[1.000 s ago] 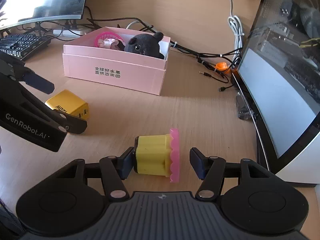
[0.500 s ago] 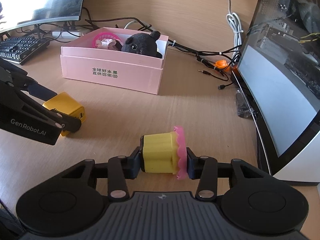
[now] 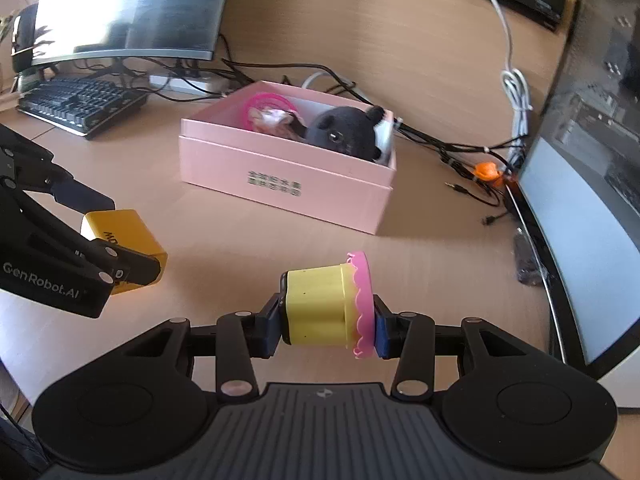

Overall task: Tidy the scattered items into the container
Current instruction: 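Grasp the yellow charger with the left gripper while the right holds the cupcake toy, then carry the charger and cupcake toy toward the pink box with both grippers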

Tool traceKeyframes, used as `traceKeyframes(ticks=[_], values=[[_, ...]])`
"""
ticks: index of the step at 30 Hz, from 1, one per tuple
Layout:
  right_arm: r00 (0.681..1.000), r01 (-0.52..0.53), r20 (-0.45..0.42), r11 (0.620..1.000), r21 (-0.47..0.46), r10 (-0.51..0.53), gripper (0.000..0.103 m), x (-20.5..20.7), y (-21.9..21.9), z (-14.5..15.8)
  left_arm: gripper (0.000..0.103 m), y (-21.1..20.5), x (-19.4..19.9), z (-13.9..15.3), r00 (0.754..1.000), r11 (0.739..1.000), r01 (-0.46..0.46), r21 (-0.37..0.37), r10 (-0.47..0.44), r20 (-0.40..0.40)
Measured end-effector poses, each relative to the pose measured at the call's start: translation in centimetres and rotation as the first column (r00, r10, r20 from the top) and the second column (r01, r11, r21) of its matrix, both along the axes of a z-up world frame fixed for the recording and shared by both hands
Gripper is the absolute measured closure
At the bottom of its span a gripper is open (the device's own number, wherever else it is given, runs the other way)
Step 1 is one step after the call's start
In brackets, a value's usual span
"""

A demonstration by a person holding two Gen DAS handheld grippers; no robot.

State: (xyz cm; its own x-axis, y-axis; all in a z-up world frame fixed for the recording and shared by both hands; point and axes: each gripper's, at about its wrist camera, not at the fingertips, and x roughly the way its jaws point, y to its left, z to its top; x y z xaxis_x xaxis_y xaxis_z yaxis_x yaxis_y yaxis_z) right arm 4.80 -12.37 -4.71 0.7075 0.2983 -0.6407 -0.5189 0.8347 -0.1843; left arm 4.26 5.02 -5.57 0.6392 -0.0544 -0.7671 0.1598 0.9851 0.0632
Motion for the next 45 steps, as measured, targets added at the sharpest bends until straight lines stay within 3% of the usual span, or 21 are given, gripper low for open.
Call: traceKeyframes(ticks=[26, 45], values=[[0.996, -0.051, 0.069, 0.999, -0.011, 0.052, 0.06, -4.4, 2.6, 1.7, 0.03, 2.5, -4.4, 1.9, 0.998, 1.0, -0.018, -0.021, 0.019, 0.066], [0.996, -0.057, 0.072, 0.998, -0.032, 0.06, 0.06, -3.5, 3.1, 1.7, 0.03, 2.7, -3.3, 1.9, 0.998, 0.999, -0.018, -0.031, 0.02, 0.064]])
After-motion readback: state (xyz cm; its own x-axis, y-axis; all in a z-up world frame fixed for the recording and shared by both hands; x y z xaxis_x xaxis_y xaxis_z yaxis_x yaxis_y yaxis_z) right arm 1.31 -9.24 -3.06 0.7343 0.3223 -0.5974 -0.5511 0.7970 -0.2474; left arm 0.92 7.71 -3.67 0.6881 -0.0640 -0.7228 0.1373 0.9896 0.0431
